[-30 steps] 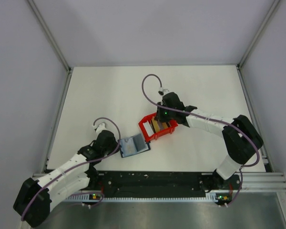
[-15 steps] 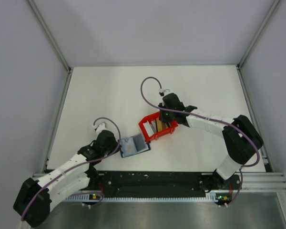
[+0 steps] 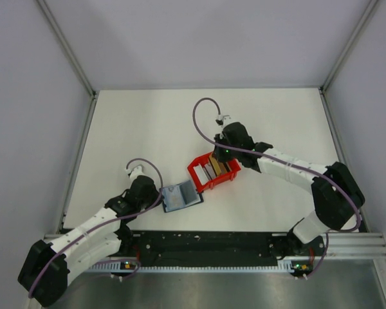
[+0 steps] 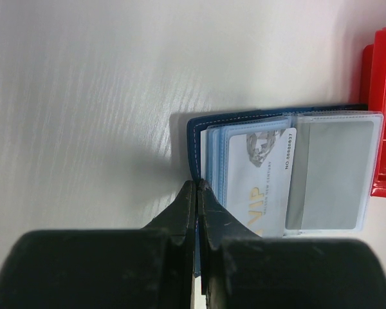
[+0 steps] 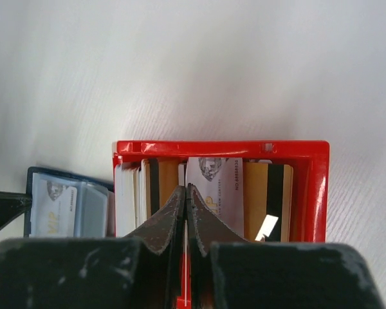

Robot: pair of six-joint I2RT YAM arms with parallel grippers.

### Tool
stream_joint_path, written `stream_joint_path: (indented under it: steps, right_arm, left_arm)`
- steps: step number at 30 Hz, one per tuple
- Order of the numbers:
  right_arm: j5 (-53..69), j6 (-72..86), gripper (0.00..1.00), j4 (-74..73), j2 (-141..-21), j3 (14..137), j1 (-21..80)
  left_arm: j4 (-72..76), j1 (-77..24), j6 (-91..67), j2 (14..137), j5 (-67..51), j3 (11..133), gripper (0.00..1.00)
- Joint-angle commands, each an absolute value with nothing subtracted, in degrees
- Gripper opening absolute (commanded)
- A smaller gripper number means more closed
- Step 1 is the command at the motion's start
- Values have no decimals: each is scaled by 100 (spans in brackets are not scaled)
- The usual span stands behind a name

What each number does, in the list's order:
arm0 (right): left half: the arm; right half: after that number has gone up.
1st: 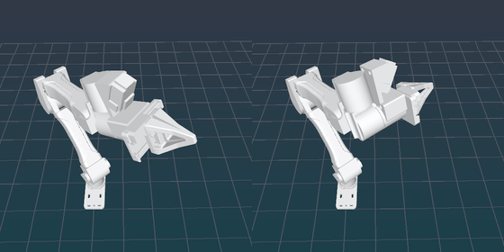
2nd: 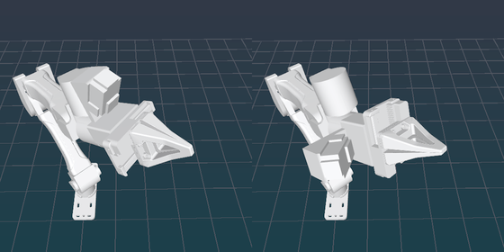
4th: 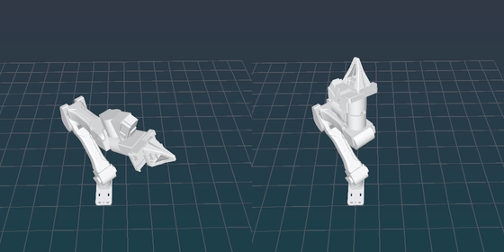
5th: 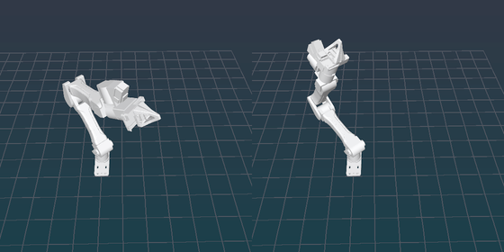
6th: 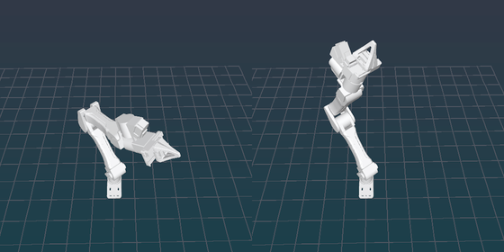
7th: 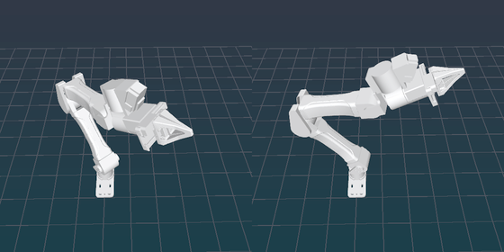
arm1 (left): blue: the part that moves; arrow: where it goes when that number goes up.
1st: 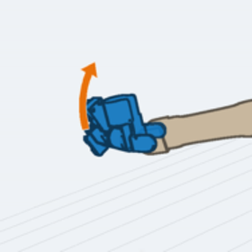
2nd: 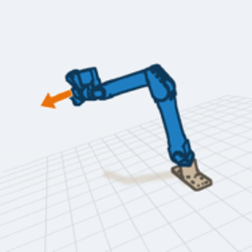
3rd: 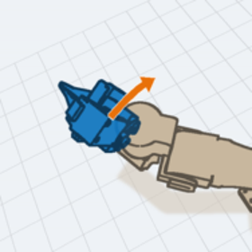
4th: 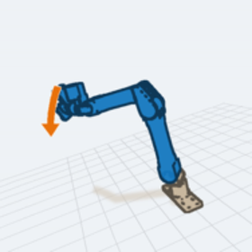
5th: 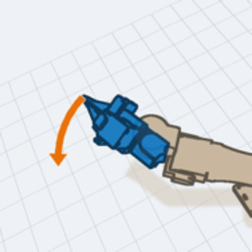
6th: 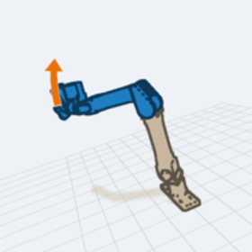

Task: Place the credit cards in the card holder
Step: Pick up the credit card from the storage box.

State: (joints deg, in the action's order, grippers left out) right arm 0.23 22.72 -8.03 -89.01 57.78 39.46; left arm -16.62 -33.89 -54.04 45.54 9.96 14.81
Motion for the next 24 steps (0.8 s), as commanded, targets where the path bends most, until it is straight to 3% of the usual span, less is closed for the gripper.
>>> stream_joint_path:
  steps: [1,8,24]
  right_arm:
    - [167,2250,0,-711,-8894,5889,3955]
    - [-245,2171,0,-1028,-9386,6055,4376]
    - [97,2250,2,-1494,-9800,6188,4658]
  left_arm:
    - [-1406,-3401,-5335,4579,984,1600,0]
    - [-1389,-3410,-5326,4579,958,1591,0]
    - [-1415,-3401,-5344,4588,993,1600,0]
